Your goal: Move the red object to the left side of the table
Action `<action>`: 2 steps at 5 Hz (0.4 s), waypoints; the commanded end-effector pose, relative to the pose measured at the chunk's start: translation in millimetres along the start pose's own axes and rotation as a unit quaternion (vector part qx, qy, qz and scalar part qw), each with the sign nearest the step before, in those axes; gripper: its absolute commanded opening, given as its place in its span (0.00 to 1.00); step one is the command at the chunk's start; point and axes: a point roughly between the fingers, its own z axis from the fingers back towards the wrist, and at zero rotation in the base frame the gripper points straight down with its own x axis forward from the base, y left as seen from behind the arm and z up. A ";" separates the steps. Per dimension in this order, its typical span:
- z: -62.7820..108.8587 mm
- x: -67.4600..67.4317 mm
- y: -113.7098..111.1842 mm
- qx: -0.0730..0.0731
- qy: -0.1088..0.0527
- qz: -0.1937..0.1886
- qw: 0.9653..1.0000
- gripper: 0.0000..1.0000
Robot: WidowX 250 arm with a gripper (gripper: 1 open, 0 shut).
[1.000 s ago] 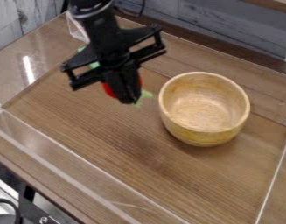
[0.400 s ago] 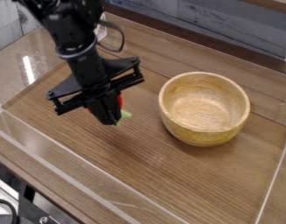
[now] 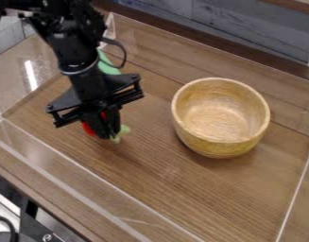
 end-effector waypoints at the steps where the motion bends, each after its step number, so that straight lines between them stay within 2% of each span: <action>1: 1.9 24.4 -2.9 0.000 -0.023 -0.007 1.000 1.00; 2: -6.6 24.0 -10.4 -0.003 -0.019 -0.028 0.999 0.00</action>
